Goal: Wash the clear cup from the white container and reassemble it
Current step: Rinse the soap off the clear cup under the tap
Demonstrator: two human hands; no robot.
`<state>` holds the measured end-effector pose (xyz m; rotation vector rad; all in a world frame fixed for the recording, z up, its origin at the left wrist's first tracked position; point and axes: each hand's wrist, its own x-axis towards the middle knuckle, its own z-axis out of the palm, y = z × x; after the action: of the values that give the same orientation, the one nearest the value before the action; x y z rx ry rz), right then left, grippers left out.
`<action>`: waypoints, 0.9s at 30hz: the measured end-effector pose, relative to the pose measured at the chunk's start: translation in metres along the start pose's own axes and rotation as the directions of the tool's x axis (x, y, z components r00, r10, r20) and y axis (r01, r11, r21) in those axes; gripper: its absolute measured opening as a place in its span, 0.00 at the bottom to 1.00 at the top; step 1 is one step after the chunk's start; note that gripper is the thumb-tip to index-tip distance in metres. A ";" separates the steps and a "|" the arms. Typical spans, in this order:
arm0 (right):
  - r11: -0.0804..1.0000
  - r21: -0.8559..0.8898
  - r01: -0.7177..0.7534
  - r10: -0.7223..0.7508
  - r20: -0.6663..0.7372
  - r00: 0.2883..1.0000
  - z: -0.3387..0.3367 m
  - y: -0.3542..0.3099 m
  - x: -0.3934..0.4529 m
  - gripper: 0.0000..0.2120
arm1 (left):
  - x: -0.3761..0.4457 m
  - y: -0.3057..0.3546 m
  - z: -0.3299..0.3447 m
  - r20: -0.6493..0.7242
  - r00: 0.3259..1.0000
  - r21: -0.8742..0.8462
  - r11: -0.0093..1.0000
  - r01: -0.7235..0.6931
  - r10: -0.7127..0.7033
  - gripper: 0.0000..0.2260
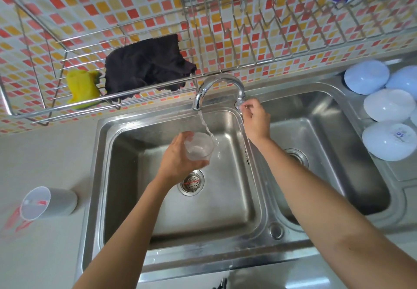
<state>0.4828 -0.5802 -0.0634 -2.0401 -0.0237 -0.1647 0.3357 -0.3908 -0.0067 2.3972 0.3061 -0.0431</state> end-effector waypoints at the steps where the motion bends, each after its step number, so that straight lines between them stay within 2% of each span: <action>1: 1.000 -0.028 0.012 -0.013 -0.023 1.000 -0.001 0.000 -0.004 0.06 | -0.001 -0.001 0.001 -0.007 1.000 -0.005 1.000 -0.009 0.008 0.37; 4: 0.987 -0.139 0.079 -0.092 -0.095 0.991 -0.003 0.009 -0.030 0.10 | -0.002 -0.004 0.008 -0.022 1.000 -0.026 0.999 -0.021 0.020 0.37; 6: 0.975 -0.154 0.162 -0.172 -0.049 0.984 -0.002 0.025 -0.059 0.10 | -0.002 -0.006 0.013 -0.029 0.999 -0.036 0.999 -0.027 0.026 0.37; 8: 0.948 -0.219 0.231 -0.223 0.063 0.973 -0.002 0.048 -0.085 0.10 | -0.003 -0.008 0.019 -0.004 1.000 -0.044 0.999 -0.014 0.014 0.37; 11: 0.875 -0.351 0.334 -0.269 0.220 0.938 -0.002 0.073 -0.106 0.13 | -0.004 -0.012 0.030 0.040 0.998 0.080 0.996 0.042 -0.045 0.37; 15: 0.791 -0.455 0.409 -0.325 0.253 0.911 0.000 0.077 -0.105 0.17 | -0.007 -0.020 0.040 0.094 0.988 0.261 0.961 0.094 -0.122 0.38; 18: 0.766 -0.492 0.413 -0.323 0.260 0.910 0.000 0.075 -0.107 0.21 | -0.009 -0.029 0.044 0.136 0.981 0.408 0.910 0.074 -0.141 0.38; 22: 0.786 -0.479 0.392 -0.285 0.282 0.916 -0.001 0.074 -0.106 0.24 | -0.011 -0.031 0.049 0.183 0.973 0.561 0.828 0.014 -0.140 0.37; 27: 0.792 -0.479 0.379 -0.262 0.295 0.919 0.000 0.072 -0.105 0.25 | -0.013 -0.031 0.047 0.248 0.965 0.767 0.626 -0.143 -0.084 0.34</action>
<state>0.3847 -0.6077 -0.1409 -2.5917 -0.5220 -0.1771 0.3187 -0.4023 -0.0610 3.2225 0.1208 -0.5969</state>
